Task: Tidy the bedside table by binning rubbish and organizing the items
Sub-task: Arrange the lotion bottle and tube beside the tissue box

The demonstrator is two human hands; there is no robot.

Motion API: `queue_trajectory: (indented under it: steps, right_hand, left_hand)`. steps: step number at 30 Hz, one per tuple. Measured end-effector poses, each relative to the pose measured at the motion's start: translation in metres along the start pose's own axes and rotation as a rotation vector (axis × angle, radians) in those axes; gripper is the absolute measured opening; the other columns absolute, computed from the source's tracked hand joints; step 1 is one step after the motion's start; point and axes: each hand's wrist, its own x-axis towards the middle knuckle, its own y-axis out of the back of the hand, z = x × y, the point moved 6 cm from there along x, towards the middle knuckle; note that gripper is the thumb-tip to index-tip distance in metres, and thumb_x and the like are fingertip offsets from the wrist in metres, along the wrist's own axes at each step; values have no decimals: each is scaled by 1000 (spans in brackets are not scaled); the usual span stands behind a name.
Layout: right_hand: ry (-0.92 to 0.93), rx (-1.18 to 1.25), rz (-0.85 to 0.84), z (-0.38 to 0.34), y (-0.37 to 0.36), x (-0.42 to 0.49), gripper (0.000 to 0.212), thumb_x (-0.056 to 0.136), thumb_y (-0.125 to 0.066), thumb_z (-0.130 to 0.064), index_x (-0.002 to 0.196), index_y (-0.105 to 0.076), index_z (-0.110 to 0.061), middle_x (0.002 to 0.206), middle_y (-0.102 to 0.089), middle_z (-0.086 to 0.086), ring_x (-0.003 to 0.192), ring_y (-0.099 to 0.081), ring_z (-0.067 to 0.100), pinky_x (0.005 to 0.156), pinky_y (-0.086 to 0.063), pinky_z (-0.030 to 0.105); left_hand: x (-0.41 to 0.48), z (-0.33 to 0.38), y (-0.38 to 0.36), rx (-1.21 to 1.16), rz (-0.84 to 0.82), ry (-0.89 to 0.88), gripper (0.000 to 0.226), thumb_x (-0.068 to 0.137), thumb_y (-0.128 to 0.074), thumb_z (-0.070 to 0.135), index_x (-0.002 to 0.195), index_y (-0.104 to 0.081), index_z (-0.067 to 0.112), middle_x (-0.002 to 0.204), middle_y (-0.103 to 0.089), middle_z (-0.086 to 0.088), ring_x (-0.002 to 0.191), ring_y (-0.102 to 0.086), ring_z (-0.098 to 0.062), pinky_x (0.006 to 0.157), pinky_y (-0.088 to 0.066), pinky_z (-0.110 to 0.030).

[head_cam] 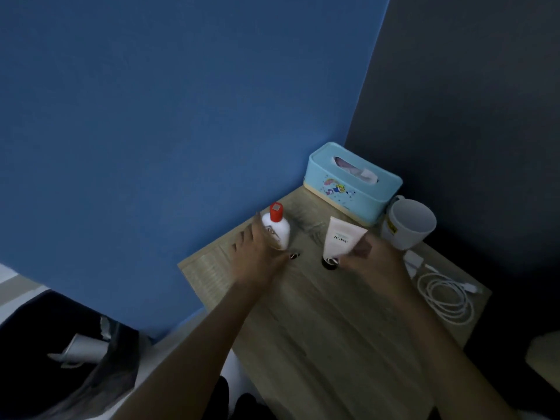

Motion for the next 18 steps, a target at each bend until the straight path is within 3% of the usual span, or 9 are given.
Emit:
queue_trajectory:
  steps: [3,6,11,15,18]
  right_hand:
    - [-6,153,25,25,-25,-6,45,76,-76,-16,116,-60,-26,112,-69,-8,103,-64,8,89,-52,31]
    - [-20,220,142,40,-38,-3,41,81,-71,-13,121,-61,-19,113,-70,-5,99,-63,1,79,-49,15]
    - [27,219,337,38,-38,21,36,82,-71,-14,117,-62,-17,106,-66,-11,88,-55,-15,70,-42,1]
    - [34,268,476,32,-35,50,30,81,-72,-12,110,-65,-8,103,-69,-2,86,-61,-2,67,-45,-1]
    - [40,278,509,26,-38,73,32,81,-72,-12,111,-62,-9,102,-66,-7,91,-62,2,69,-45,-1]
  left_hand:
    - [0,-6,-11,-93,37,-30,90,71,-70,55,144,-30,17,136,-52,-4,124,-49,-23,105,-39,-38]
    - [4,-7,-18,-207,75,-8,76,75,-72,44,138,-38,19,129,-57,-2,115,-55,-19,97,-45,-32]
    - [20,0,-34,-323,53,4,72,78,-72,42,137,-38,23,131,-55,2,116,-53,-14,90,-37,-21]
    - [46,16,-47,-354,39,-43,69,79,-73,36,137,-38,21,130,-56,0,116,-54,-16,91,-38,-21]
    - [68,27,-59,-362,33,-53,69,78,-73,34,136,-39,19,128,-57,-2,115,-55,-19,93,-44,-29]
